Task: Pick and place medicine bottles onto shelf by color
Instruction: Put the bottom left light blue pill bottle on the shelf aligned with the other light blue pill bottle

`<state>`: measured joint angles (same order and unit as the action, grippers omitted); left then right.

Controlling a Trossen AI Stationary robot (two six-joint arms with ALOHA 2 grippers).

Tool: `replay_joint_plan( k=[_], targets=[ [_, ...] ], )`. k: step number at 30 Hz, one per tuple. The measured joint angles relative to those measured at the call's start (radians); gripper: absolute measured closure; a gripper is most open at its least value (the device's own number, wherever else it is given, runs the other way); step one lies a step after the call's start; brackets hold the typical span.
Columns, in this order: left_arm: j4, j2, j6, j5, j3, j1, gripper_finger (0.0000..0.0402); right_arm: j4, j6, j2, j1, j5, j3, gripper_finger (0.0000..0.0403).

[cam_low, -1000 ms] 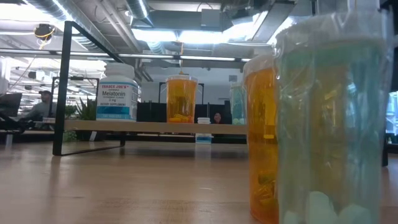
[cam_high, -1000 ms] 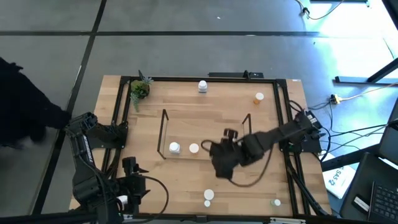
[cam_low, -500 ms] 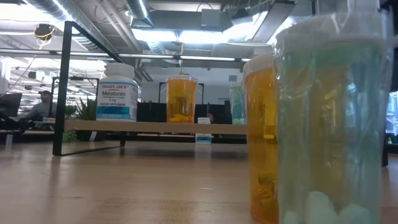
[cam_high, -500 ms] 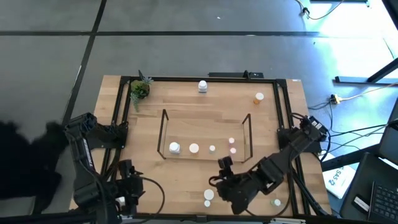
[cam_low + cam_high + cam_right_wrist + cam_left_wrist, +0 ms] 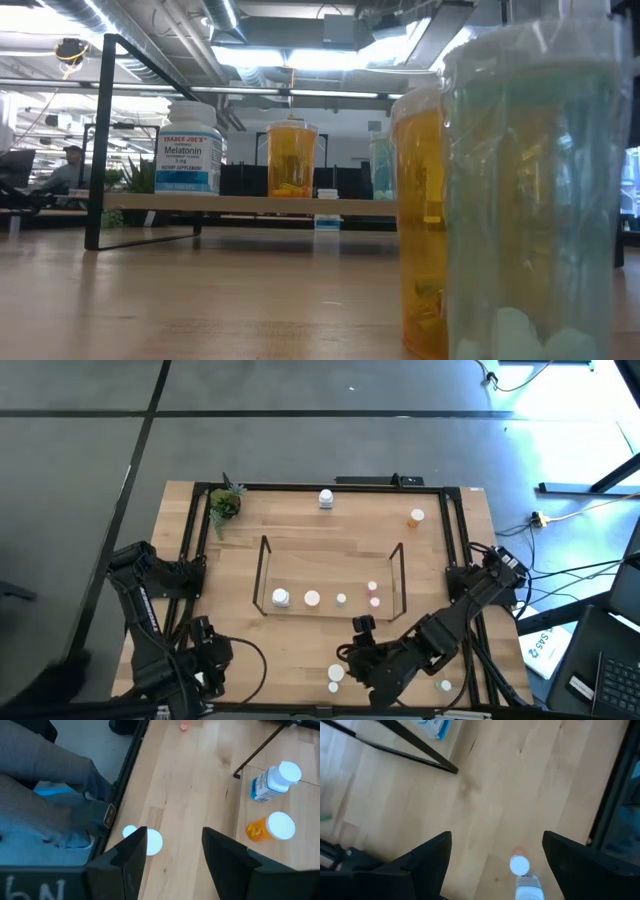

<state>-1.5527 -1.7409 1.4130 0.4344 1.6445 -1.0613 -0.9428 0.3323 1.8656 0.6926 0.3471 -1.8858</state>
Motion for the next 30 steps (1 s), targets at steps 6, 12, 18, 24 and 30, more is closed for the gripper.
replay_joint_plan(
  k=[6, 12, 18, 24, 30],
  targets=[
    [0.0, 0.0, -0.036, 0.016, -0.001, 0.018, 0.0095, 0.002, -0.08, 0.047, 0.0, 0.001, 0.0, 0.0211],
    [-0.002, 0.0, -0.036, 0.017, -0.001, 0.019, 0.0095, 0.028, -0.188, 0.112, -0.006, -0.014, 0.0, 0.0211],
    [-0.002, 0.0, -0.036, 0.017, -0.001, 0.019, 0.0095, 0.145, -0.298, 0.153, -0.007, -0.088, 0.0, 0.0211],
    [-0.002, 0.0, -0.085, 0.066, -0.001, 0.019, 0.0095, 0.209, -0.362, 0.174, -0.004, -0.135, 0.0, 0.0211],
    [-0.001, 0.0, -0.091, 0.08, -0.001, 0.022, 0.0095, 0.214, -0.382, 0.188, -0.001, -0.15, 0.0, 0.0211]
  ],
)
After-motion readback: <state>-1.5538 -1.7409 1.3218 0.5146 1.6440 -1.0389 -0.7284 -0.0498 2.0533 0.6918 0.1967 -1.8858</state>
